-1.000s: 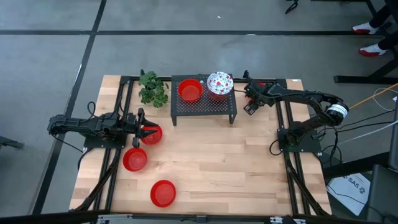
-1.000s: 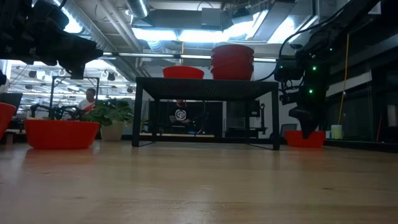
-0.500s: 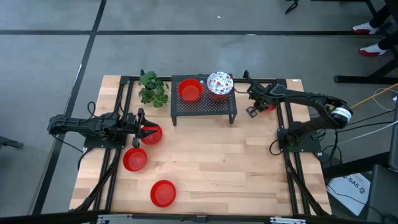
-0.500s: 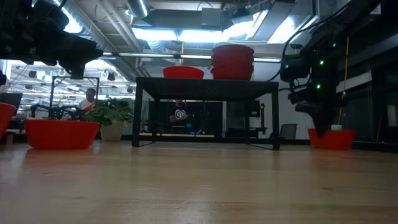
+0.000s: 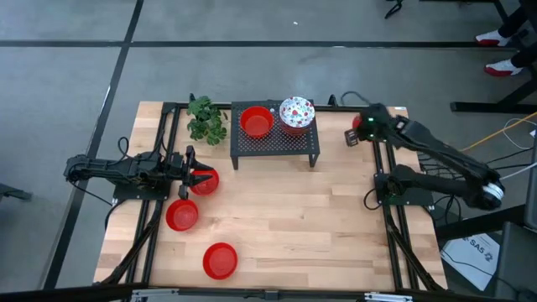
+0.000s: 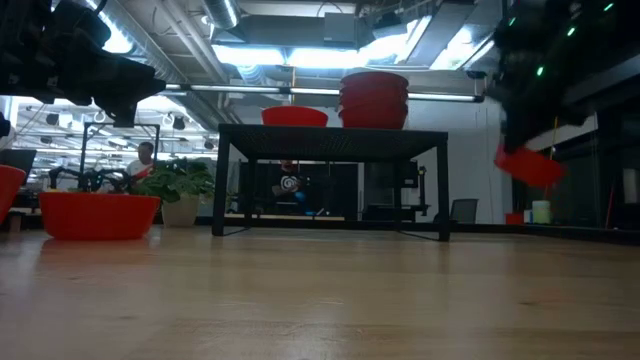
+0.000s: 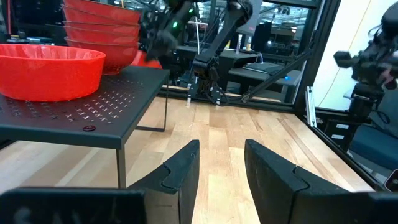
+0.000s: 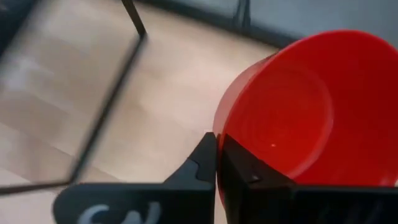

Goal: Pick & Place Mini bowls
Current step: Stack the red bowl on the top of the red bowl on the shelf

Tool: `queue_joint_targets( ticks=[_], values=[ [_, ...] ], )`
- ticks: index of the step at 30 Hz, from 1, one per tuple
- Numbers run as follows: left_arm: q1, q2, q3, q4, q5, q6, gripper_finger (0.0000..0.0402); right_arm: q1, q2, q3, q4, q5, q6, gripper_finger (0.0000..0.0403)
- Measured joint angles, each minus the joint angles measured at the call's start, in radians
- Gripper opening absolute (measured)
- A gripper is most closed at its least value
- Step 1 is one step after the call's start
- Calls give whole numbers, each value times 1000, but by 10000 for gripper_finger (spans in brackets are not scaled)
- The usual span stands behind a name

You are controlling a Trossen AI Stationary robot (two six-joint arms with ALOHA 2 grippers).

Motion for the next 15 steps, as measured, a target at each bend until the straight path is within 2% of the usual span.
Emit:
queue_joint_targets(
  ticks=[6,13,15],
  values=[
    [0,0,0,0,0,0,123,0,-162,94,14,-48,-27,3],
    [0,0,0,0,2,0,123,1,-250,249,40,-239,-56,2],
    [0,0,0,0,43,0,123,1,-265,291,52,-314,-60,2]
  ],
)
